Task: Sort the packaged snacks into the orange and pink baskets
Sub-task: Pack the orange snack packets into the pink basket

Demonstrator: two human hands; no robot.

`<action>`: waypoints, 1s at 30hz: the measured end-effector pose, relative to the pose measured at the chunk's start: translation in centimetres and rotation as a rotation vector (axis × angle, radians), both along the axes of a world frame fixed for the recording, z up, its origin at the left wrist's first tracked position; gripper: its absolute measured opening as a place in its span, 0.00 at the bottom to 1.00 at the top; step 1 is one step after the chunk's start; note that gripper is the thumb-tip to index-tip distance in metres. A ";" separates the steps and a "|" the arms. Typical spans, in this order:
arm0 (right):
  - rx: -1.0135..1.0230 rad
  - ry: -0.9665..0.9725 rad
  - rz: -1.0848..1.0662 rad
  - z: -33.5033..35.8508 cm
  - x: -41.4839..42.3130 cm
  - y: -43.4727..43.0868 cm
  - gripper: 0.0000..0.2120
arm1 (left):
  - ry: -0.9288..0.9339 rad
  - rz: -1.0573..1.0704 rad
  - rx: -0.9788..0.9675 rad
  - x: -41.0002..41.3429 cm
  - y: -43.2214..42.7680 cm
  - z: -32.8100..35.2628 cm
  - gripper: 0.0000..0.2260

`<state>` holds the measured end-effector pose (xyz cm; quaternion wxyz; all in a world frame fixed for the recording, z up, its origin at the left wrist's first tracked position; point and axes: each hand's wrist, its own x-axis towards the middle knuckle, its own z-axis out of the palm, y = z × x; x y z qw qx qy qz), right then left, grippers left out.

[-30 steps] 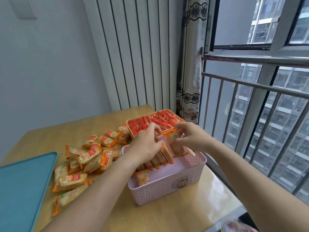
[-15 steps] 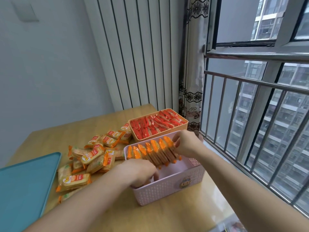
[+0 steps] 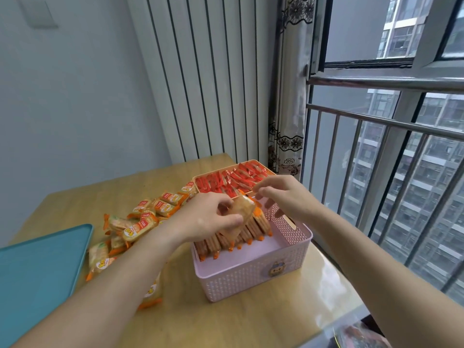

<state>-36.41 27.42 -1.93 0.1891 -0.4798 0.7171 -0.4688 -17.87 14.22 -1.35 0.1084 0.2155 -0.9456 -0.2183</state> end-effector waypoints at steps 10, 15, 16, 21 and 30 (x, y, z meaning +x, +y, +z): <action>0.118 0.091 -0.122 1.0 -1.4 0.1 0.07 | 0.233 0.126 0.012 -3.2 0.1 -1.3 0.11; 0.323 0.534 -0.346 -0.4 -1.1 -0.9 0.06 | -0.012 0.022 -0.218 -5.0 0.2 -2.7 0.17; 0.337 0.587 -0.345 -1.0 -0.7 -1.3 0.07 | -0.063 0.016 -0.238 -5.5 0.2 -3.1 0.18; 0.454 0.675 -0.261 -3.7 0.6 -3.3 0.03 | -0.180 0.012 -0.290 -6.3 0.1 -4.1 0.20; 0.329 0.568 -0.268 -2.1 0.3 -3.8 0.12 | 0.127 0.090 -0.103 -1.0 -2.2 -3.2 0.13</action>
